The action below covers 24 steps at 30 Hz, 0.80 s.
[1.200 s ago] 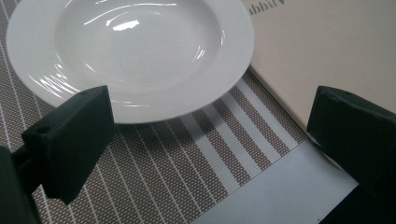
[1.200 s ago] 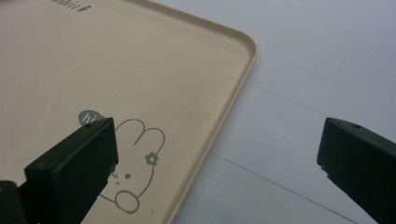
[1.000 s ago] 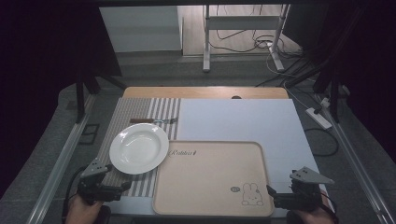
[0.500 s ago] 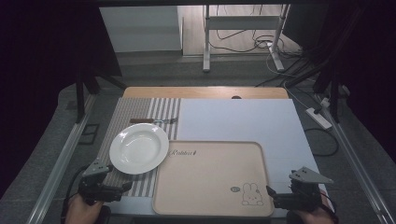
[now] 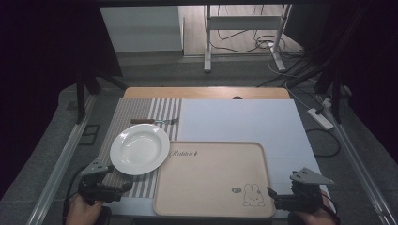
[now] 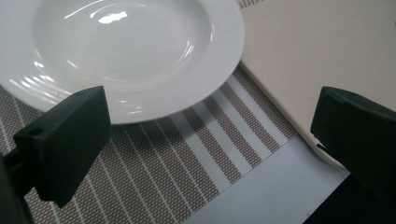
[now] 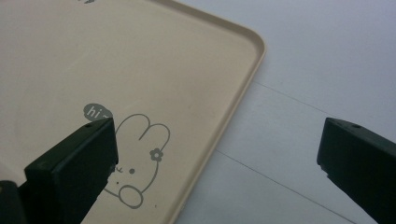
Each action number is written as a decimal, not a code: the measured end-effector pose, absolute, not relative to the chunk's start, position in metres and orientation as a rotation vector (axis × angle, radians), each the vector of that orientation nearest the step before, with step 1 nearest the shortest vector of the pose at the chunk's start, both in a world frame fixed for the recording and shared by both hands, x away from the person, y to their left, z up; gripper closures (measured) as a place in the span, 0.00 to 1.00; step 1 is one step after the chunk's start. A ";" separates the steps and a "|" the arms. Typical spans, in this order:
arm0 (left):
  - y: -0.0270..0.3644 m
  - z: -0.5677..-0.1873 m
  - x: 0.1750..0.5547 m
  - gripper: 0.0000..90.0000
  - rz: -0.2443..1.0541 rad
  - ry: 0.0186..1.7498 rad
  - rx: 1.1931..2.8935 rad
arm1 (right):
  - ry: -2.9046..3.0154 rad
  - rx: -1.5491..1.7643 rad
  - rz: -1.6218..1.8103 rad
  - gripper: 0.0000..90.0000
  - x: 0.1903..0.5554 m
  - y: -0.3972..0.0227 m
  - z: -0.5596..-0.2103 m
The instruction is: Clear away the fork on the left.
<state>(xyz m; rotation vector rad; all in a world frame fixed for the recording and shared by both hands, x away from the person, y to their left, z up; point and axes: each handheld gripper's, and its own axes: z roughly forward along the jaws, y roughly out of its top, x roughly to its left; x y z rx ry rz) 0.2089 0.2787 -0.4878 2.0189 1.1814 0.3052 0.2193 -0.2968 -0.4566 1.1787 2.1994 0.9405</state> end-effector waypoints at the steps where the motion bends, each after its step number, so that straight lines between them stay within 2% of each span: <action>1: 0.278 -0.487 0.210 0.00 0.301 1.176 2.021 | 2.198 1.179 0.942 0.00 0.219 -0.297 -0.457; 24: 0.258 -0.488 0.241 0.00 0.268 1.149 2.112 | 2.210 1.170 0.935 0.00 0.219 -0.296 -0.457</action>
